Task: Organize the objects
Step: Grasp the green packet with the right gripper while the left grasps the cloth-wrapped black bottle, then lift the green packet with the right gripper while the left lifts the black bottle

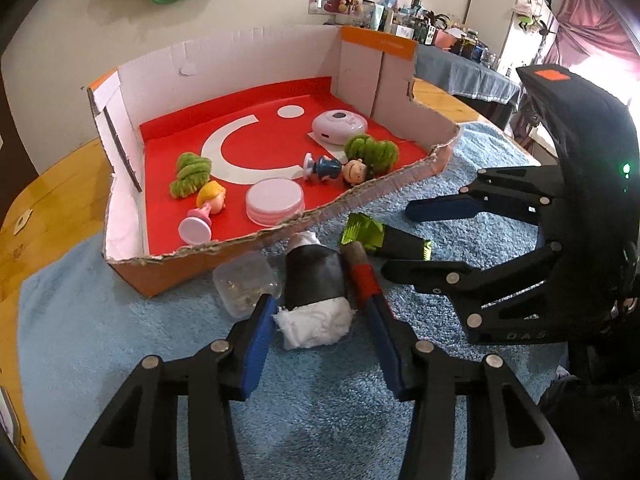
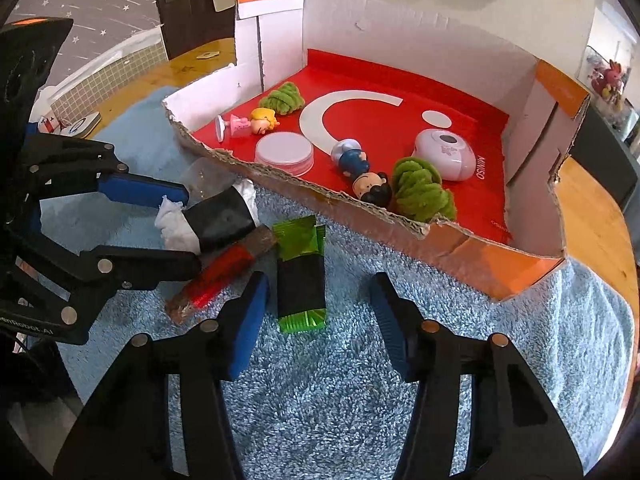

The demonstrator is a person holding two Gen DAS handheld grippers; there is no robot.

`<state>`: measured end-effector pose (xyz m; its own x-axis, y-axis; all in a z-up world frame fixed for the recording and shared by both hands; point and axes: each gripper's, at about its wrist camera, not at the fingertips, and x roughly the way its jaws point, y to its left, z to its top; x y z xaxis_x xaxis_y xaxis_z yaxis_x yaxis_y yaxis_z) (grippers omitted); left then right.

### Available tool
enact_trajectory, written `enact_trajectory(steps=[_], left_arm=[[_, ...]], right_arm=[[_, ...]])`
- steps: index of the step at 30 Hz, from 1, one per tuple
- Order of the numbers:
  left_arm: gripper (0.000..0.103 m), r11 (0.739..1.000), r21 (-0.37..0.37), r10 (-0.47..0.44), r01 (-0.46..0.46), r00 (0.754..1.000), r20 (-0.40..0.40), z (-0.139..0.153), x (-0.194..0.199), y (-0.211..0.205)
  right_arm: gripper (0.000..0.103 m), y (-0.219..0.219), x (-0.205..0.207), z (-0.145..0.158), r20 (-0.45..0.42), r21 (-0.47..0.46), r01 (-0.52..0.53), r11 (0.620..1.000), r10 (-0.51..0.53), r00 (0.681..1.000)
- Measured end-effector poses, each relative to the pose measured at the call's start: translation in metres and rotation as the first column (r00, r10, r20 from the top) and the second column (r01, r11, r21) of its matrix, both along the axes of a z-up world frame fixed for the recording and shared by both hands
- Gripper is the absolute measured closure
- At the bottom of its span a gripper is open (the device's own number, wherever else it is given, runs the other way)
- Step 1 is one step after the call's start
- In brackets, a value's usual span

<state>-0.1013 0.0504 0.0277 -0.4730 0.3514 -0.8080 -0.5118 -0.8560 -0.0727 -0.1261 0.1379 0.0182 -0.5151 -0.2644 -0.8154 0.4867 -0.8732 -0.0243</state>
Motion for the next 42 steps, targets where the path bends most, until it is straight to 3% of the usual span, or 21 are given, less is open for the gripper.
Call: enact_trajectory(steps=[3,6,10,23,37,42], left_arm=[[0.055,1.000,0.017,-0.009,0.008,1.000,0.010,0.000,-0.002,0.002],[0.060,1.000,0.018,-0.006,0.006,1.000,0.011,0.000,-0.003,0.004],[0.065,1.000,0.013,-0.006,0.006,1.000,0.010,0.000,0.000,0.007],[0.066,0.997,0.077,0.025,-0.024,1.000,-0.016,0.009,0.017,0.002],[0.066,0.997,0.058,0.046,-0.047,0.999,0.012,-0.002,0.041,-0.025],[0.061,0.996,0.059,0.062,-0.062,0.998,0.001,-0.006,0.041,-0.024]], right_arm=[[0.052,-0.001,0.000,0.000,-0.002,0.003,-0.004,1.000,0.004,1.000],[0.069,-0.002,0.001,0.000,0.002,-0.007,-0.017,1.000,0.017,1.000],[0.080,-0.001,0.003,0.001,0.007,-0.018,-0.023,1.000,0.023,1.000],[0.080,0.008,0.016,0.018,-0.026,-0.067,0.005,0.998,-0.007,1.000],[0.080,0.012,0.031,0.014,-0.008,-0.073,0.020,0.997,-0.021,1.000],[0.080,0.012,0.033,0.006,0.012,-0.057,0.045,0.997,-0.044,0.999]])
